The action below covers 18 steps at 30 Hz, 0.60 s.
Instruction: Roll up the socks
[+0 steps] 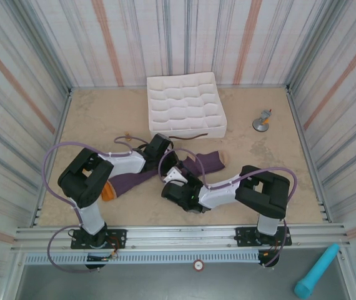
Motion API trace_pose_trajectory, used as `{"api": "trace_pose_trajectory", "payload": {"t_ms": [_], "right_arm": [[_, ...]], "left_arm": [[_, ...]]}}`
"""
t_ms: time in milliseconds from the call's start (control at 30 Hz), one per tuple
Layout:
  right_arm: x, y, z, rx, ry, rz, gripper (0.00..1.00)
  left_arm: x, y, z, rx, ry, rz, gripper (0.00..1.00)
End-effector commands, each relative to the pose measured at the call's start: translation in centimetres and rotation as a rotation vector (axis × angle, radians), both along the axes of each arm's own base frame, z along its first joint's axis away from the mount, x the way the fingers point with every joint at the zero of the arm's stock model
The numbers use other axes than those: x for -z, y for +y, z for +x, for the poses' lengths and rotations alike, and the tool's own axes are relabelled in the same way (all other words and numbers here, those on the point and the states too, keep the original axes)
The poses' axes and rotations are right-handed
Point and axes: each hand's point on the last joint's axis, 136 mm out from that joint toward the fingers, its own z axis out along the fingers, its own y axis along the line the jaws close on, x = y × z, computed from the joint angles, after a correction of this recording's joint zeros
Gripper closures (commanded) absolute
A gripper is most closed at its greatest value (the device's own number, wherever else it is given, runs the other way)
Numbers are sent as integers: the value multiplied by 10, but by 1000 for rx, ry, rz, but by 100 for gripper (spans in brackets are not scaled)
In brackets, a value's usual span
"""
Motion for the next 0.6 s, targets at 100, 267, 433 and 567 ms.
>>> {"api": "trace_pose_trajectory", "payload": {"t_ms": [100, 267, 433, 567], "right_arm": [[20, -18, -2, 51, 77, 10, 92], [31, -26, -6, 54, 143, 60, 100], [37, -32, -7, 66, 191, 113, 100], [38, -33, -8, 61, 235, 167, 100]], "left_arm": [[15, 10, -19, 28, 72, 32, 90], [7, 12, -15, 18, 45, 21, 48], [-8, 11, -9, 25, -4, 12, 25], [-23, 6, -1, 17, -62, -34, 22]]}}
